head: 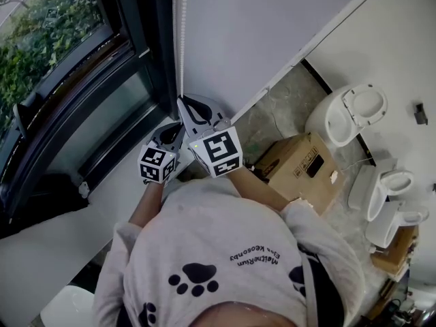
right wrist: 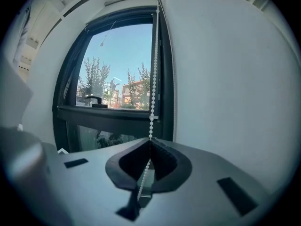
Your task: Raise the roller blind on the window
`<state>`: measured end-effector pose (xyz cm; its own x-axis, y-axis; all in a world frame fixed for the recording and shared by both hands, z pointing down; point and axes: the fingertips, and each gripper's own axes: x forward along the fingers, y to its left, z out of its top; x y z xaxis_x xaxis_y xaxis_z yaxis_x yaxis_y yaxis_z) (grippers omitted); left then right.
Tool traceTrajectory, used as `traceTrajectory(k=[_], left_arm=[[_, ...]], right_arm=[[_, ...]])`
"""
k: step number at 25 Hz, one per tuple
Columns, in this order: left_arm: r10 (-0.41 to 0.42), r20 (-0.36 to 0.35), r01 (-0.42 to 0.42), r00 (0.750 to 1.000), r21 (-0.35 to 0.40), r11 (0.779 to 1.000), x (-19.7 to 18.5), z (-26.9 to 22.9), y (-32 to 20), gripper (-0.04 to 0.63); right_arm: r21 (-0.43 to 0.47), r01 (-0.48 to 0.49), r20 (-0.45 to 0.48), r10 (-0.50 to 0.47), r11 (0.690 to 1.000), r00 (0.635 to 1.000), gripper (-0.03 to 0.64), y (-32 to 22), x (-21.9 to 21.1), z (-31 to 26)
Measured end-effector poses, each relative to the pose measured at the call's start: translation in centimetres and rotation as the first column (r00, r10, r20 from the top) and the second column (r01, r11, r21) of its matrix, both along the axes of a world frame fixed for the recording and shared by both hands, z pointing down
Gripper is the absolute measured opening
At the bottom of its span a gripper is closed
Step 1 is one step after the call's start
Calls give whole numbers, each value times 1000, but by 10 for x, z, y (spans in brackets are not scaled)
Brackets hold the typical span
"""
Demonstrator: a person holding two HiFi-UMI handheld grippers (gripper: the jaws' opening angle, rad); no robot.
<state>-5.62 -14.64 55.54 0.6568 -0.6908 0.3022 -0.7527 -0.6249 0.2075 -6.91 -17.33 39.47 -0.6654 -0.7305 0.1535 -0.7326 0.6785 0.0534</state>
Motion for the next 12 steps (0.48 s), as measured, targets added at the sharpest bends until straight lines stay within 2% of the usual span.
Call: traceTrajectory(k=[3,8,12], left_arm=[[-19,10,19,1000,-29,999,-5,17,5,9],[-62,-19,61,998,-30,998,-12,25,5,11],[-63,-8,63,998,-36,997,-16,26,10,14]], right_arm=[[-10,7,-21,-7,1000,1000,9,3,-3,17],[-7,24,-30,-24,1000,999,9,6,-9,24],[-2,21,-29,-21,1000,999,9,5,-9,24]])
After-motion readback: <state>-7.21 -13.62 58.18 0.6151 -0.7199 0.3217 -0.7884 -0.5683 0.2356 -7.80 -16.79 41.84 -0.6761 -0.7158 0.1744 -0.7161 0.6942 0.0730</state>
